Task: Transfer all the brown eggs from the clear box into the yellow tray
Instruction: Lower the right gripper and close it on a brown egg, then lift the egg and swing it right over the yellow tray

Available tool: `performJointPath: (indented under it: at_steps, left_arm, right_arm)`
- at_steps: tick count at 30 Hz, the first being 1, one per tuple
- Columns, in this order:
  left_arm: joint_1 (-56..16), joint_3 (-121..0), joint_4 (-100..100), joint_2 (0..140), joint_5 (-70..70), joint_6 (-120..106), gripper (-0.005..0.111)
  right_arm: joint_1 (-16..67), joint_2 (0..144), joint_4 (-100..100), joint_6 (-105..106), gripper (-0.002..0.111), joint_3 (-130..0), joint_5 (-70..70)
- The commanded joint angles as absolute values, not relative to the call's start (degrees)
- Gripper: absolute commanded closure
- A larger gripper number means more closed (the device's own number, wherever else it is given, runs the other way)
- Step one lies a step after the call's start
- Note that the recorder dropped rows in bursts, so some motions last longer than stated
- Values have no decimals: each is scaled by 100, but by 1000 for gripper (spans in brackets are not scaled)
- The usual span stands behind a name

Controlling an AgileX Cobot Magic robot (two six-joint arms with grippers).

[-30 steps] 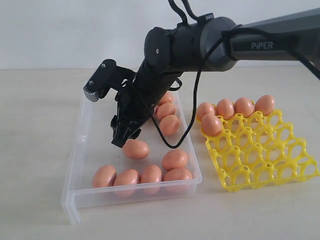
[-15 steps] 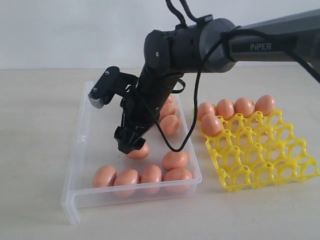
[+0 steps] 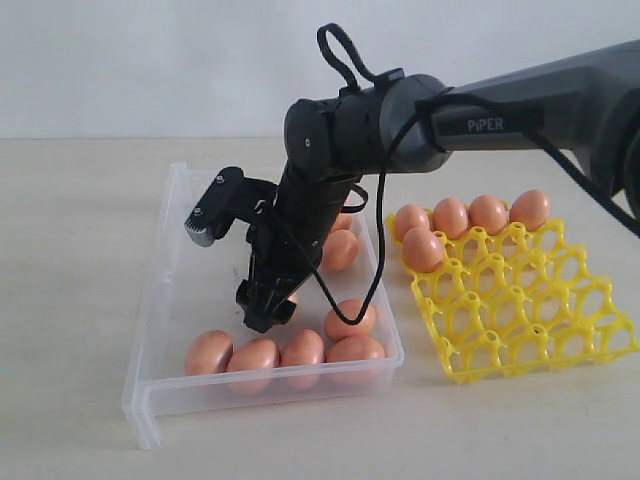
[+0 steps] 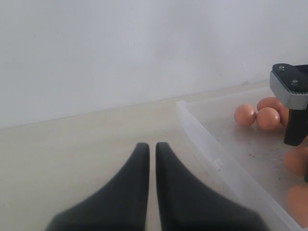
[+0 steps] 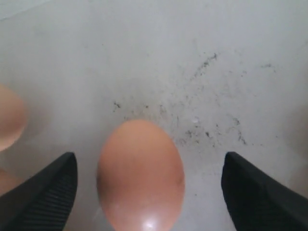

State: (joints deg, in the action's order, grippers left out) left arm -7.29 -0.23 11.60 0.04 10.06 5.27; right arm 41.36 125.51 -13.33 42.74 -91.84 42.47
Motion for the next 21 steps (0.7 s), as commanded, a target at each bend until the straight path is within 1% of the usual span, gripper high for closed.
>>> performJointPath:
  at_steps: [1, 4, 6, 9, 11, 13, 14, 18, 21]
  left_arm:
    - [-762, 0, 1146, 0, 988, 556, 103]
    - [-762, 0, 1146, 0, 988, 556, 103]
    - [-762, 0, 1146, 0, 988, 556, 103]
    - [-762, 0, 1146, 0, 988, 556, 103]
    - [-762, 0, 1146, 0, 988, 556, 103]
    - [-762, 0, 1146, 0, 988, 556, 103]
    - [-762, 0, 1146, 0, 988, 556, 103]
    - [-762, 0, 1146, 0, 988, 556, 103]
    - [-762, 0, 1146, 0, 988, 556, 103]
  right_arm:
    - [4137, 12674, -1263, 4230, 36, -9209, 4179]
    - [4137, 12687, -1263, 4230, 36, -9209, 4091]
    - [4137, 12687, -1263, 4230, 41, -9209, 4029]
    - [4137, 12687, -1274, 4230, 55, -9209, 4007]
    - [4137, 12687, -1274, 4191, 74, -9209, 4045]
    - [4137, 12687, -1274, 4203, 99, -9209, 4088]
    - [4137, 12687, -1286, 4185, 108, -9209, 4088]
    - [4104, 12687, -1741, 3994, 109, -9183, 3749]
    - [4104, 12636, -2386, 4156, 109, -8930, 2785]
